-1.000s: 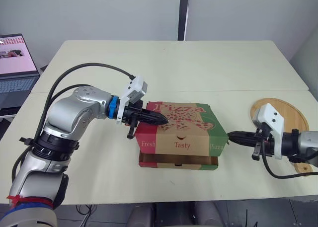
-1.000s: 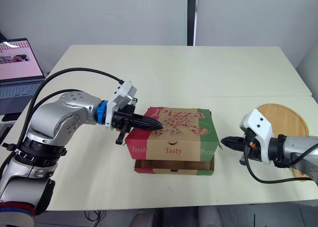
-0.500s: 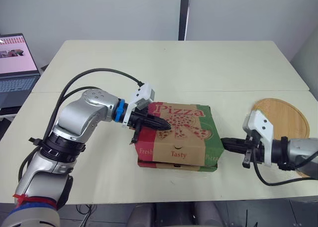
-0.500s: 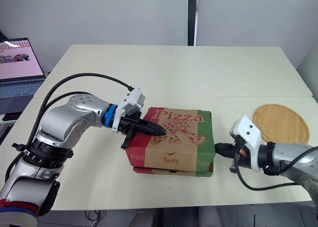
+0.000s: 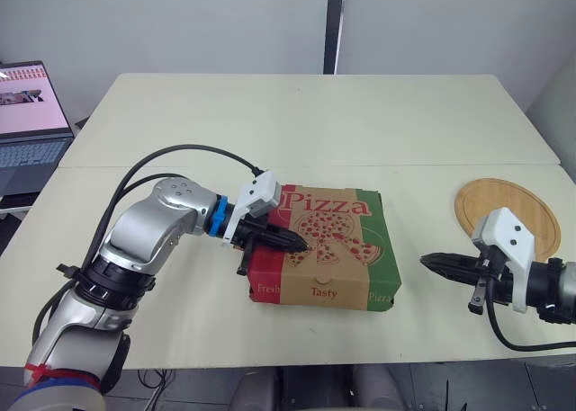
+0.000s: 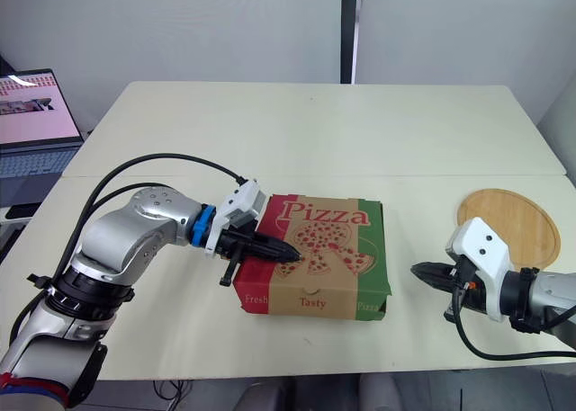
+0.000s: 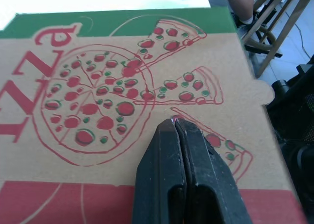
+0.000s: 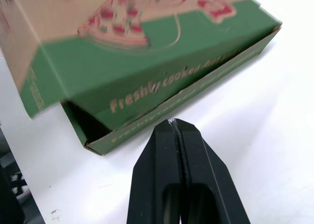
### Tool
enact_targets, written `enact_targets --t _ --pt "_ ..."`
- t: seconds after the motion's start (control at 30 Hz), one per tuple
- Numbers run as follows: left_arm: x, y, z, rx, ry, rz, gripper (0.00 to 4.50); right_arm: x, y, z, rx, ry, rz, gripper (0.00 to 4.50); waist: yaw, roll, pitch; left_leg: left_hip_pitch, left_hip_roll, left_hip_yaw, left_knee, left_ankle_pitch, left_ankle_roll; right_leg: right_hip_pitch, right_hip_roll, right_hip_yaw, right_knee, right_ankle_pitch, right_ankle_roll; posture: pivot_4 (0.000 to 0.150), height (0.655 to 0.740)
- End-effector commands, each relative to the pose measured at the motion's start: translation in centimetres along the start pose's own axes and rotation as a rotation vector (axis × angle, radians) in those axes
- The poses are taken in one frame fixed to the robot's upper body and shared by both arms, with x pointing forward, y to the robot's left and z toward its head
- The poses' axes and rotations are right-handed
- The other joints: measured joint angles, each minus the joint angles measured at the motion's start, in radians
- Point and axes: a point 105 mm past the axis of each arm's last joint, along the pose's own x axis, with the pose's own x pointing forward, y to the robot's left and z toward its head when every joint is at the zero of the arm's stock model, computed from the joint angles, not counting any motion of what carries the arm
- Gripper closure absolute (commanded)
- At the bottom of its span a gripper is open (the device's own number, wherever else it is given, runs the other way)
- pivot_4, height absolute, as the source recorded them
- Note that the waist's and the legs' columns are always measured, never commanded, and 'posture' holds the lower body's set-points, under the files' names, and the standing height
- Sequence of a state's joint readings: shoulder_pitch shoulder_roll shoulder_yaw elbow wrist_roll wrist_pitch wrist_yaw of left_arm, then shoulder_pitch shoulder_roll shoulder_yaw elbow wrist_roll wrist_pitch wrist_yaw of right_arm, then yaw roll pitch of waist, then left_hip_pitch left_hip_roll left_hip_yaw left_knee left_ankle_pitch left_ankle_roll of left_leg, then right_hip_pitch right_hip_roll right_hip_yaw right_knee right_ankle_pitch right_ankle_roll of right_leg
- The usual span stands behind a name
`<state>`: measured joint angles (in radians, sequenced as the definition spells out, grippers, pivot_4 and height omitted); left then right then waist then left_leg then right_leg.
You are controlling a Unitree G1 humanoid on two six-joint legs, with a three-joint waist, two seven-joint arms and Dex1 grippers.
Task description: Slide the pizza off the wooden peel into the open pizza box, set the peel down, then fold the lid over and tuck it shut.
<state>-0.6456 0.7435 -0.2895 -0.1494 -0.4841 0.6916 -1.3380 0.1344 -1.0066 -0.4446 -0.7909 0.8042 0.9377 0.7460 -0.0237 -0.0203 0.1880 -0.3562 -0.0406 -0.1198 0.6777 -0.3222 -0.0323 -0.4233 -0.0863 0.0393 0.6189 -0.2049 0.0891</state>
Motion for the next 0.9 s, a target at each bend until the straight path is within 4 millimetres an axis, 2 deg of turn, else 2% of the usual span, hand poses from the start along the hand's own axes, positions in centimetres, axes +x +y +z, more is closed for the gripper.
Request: enact_targets --t 0.03,0.17,0.3,0.4,0.47,0.53,0.63,0.9 --pt "0.0 -0.3 0.2 0.053 0.016 0.014 4.49 -0.3 0.6 2.0 -0.065 -0.068 0.02 4.5 0.001 0.0 0.0 0.0 0.0 0.0 0.0 0.0 0.0 0.0 0.0 0.0 0.0 0.0 0.0 0.15 0.74" --pt "0.3 -0.1 0.6 0.056 -0.009 0.034 4.49 -0.1 1.4 2.7 -0.075 -0.087 0.063 4.5 0.001 0.0 0.0 0.001 0.0 0.0 0.0 0.0 0.0 0.002 0.0 0.0 0.0 0.0 0.0 0.15 0.74" --pt "0.0 0.2 1.0 0.064 -0.021 0.05 4.49 0.0 3.3 3.0 -0.107 -0.079 0.159 4.5 0.001 0.0 0.0 0.001 0.0 0.0 0.0 0.0 0.0 0.001 0.0 0.0 0.0 0.0 0.0 0.15 0.74" --pt "-0.2 0.4 1.3 0.073 -0.025 0.057 4.5 0.5 4.5 3.6 -0.165 -0.088 0.199 3.91 0.001 0.0 0.0 0.001 0.0 0.0 0.0 0.0 0.0 0.001 0.0 0.0 0.0 0.0 0.0 0.15 0.74" --pt "-0.2 0.5 1.4 0.08 -0.025 0.055 4.5 1.1 5.2 3.5 -0.227 -0.069 0.217 3.29 0.001 0.0 0.0 0.001 0.0 0.0 0.0 0.0 0.0 0.001 0.0 0.0 0.0 0.0 0.0 0.15 0.74" --pt "-0.1 0.4 1.6 0.087 -0.026 0.05 4.5 1.8 5.2 3.4 -0.304 -0.051 0.189 2.53 0.0 0.0 0.0 0.001 0.0 0.0 0.0 0.0 0.0 0.001 0.0 0.0 0.0 0.0 0.0 0.15 0.74" --pt "0.0 0.4 1.7 0.091 -0.027 0.042 4.5 2.6 5.1 2.8 -0.349 -0.027 0.185 1.63 0.0 0.0 0.0 0.001 0.0 0.0 0.0 0.0 0.0 0.001 0.0 0.0 0.0 0.0 0.0 0.15 0.74" --pt "0.7 -0.3 1.6 0.129 -0.003 -0.006 4.5 4.2 3.9 2.5 -0.428 -0.035 0.105 1.63 0.0 0.0 0.0 0.001 0.0 0.0 0.0 0.0 0.0 0.001 0.0 0.0 0.0 0.0 0.0 0.15 0.74"
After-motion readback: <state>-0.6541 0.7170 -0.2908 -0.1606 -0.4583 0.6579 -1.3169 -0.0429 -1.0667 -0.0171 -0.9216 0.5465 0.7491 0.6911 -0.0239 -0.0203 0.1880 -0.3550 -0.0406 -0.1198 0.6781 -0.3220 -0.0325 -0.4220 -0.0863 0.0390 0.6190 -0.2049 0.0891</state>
